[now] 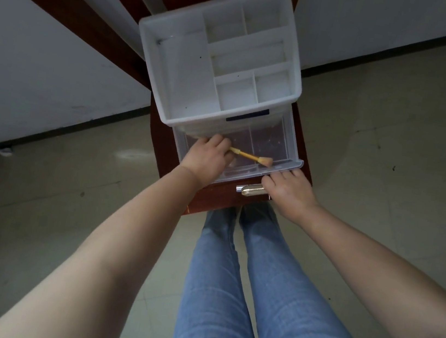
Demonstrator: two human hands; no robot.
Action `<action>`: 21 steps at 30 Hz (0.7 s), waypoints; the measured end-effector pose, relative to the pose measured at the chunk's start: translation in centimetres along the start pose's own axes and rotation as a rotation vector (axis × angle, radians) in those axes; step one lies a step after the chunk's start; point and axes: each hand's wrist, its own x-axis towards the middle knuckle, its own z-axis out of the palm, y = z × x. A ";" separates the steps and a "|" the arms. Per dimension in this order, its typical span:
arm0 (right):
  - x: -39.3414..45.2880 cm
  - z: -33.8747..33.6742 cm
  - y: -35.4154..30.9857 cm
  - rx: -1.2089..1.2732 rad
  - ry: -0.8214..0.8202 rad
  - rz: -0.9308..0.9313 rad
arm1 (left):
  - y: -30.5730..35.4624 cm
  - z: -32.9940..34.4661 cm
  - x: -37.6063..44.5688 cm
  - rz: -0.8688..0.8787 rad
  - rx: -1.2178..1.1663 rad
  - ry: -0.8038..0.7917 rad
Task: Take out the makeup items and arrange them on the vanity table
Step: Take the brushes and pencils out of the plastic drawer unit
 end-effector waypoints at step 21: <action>1.3 -0.2 1.6 -0.040 0.065 0.006 | 0.2 0.2 3.4 -0.017 -0.085 0.062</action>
